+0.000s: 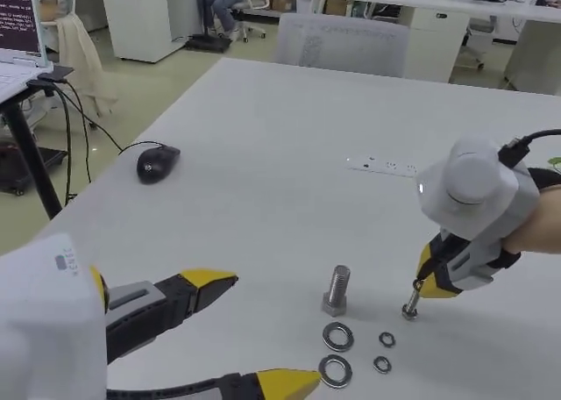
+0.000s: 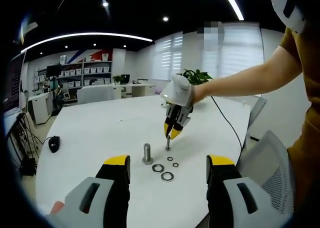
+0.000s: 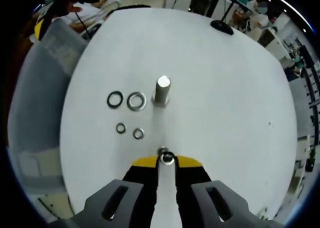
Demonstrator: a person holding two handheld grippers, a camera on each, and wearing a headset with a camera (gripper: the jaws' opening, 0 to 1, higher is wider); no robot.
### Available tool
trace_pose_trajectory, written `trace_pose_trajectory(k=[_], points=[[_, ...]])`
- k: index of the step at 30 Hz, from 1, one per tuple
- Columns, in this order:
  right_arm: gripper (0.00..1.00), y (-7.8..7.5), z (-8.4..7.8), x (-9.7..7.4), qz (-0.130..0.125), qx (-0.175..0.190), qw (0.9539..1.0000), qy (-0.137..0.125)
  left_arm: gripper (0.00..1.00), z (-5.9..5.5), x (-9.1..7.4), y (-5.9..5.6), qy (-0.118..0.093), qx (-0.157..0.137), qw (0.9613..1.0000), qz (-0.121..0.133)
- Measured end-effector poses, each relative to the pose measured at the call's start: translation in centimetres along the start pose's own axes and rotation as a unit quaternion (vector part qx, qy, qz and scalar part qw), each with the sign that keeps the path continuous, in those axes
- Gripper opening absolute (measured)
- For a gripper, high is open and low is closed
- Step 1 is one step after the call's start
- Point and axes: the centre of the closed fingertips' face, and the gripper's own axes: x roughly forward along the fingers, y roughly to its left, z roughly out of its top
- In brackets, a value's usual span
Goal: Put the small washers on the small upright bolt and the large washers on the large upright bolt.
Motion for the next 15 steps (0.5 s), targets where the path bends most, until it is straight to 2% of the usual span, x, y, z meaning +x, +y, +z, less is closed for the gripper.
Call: trace_pose_trajectory(k=[15], points=[[0.13,-0.1,-1.2,2.6,0.013,-0.003,0.9999,0.008,0.61,-0.3,-0.2,0.6,0.001,-0.007,0.9999,0.010]])
